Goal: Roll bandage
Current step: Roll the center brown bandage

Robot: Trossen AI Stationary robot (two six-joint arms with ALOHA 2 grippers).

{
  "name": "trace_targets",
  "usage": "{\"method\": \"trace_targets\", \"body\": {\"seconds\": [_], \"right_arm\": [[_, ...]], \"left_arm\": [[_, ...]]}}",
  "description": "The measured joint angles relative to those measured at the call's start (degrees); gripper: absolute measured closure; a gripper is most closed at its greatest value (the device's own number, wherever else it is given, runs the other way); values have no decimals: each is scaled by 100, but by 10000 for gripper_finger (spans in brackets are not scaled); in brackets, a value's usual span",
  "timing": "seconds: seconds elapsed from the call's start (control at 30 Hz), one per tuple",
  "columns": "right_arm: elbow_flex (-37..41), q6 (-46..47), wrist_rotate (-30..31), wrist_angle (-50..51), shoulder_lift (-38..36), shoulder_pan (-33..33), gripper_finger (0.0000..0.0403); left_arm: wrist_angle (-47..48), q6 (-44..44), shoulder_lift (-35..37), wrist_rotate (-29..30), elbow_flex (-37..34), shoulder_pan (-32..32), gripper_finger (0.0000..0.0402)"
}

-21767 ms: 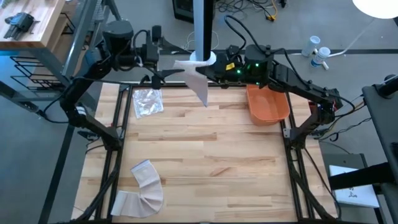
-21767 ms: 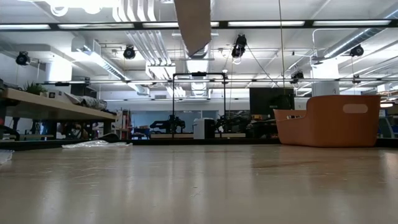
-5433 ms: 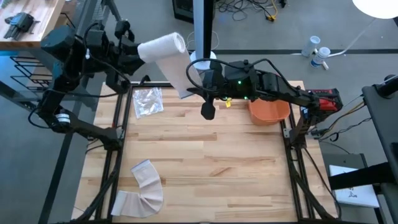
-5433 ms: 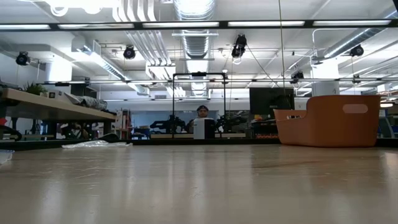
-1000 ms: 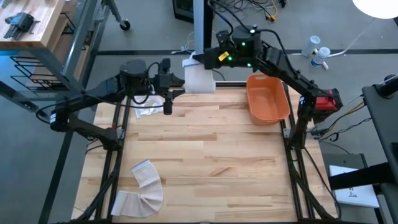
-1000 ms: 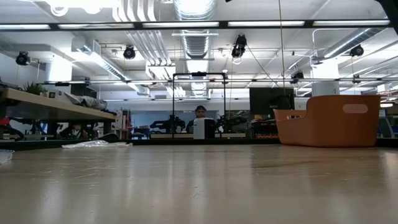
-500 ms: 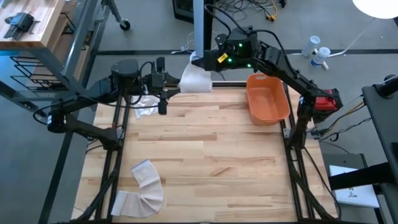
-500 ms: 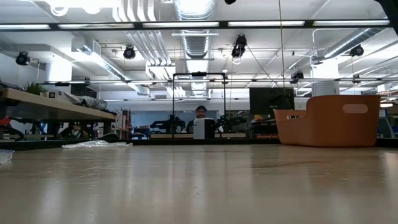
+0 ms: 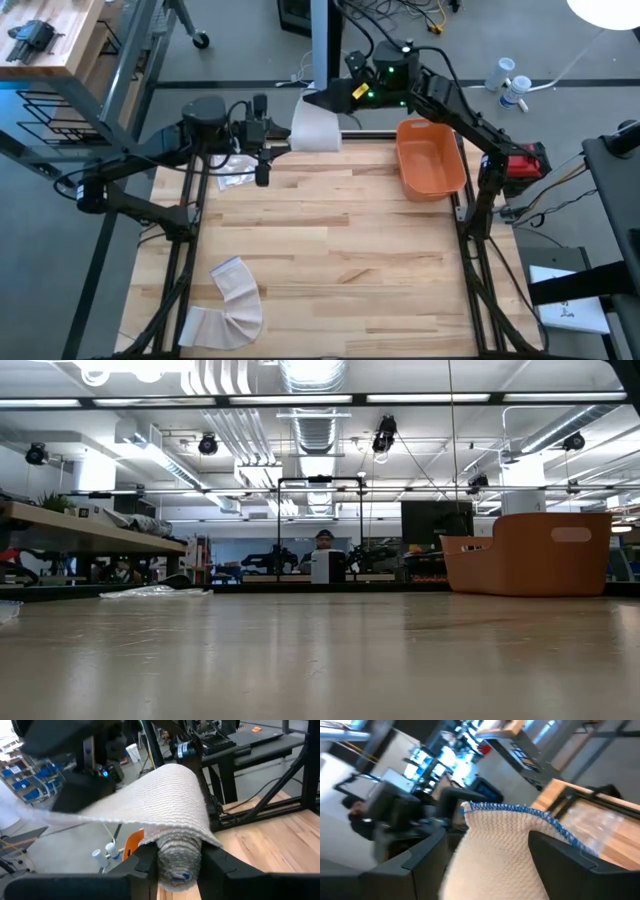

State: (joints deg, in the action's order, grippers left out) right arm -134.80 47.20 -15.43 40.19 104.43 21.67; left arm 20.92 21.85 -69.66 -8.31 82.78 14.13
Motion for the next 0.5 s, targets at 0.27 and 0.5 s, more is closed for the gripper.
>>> {"method": "trace_targets", "body": {"seconds": [0.27, 0.5], "right_arm": [[2, 865, -83, 340, -3, 2, 148], [1, 196, -471, 258, -12, 2, 170]], "left_arm": [[-22, 0, -44, -14, 0, 0, 319], [-33, -45, -25, -5, 0, 2, 319]]}}
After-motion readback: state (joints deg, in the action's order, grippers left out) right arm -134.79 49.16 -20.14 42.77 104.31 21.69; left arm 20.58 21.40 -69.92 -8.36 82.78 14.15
